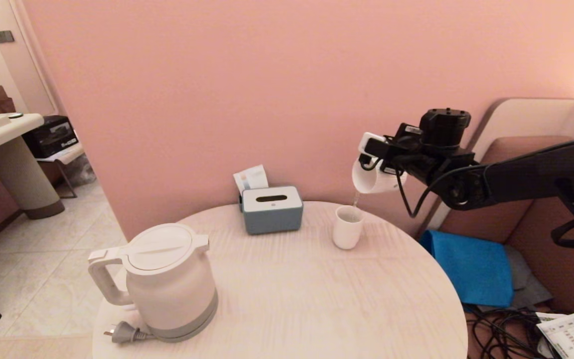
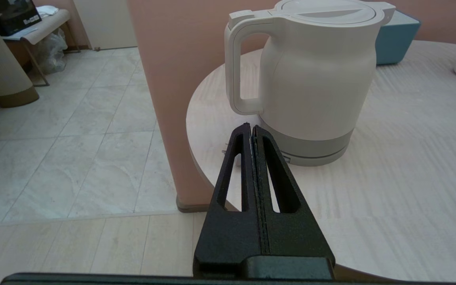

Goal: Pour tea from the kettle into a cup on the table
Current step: Pour water into another cup

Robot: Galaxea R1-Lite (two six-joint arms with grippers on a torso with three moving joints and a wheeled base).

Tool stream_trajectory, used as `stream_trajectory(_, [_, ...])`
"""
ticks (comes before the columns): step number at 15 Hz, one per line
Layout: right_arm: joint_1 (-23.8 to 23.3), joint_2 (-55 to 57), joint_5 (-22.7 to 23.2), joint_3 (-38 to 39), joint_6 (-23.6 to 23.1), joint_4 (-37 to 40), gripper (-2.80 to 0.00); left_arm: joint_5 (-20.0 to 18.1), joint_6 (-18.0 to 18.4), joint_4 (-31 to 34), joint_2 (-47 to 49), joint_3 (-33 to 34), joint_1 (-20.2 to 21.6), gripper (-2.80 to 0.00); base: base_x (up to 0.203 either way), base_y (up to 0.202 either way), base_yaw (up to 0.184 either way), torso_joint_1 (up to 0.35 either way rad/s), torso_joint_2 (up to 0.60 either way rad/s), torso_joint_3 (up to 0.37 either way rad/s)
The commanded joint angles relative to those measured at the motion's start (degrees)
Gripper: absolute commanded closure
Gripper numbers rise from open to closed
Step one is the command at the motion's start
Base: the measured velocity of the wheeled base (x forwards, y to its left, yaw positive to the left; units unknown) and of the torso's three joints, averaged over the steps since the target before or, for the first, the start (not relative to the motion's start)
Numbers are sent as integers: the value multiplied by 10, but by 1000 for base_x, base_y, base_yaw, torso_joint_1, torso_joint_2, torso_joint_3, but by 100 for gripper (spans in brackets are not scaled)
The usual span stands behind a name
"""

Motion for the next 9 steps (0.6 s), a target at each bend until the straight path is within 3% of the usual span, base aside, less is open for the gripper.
stream_trajectory(1, [1, 4, 0, 2, -4, -3, 0, 0, 0, 0, 0, 0, 0, 0, 0, 0, 0, 0, 0, 0])
stream_trajectory(9, [18, 11, -9, 18, -6, -6, 0, 0, -1, 0, 0, 0, 0, 0, 0, 0, 0, 0, 0, 0])
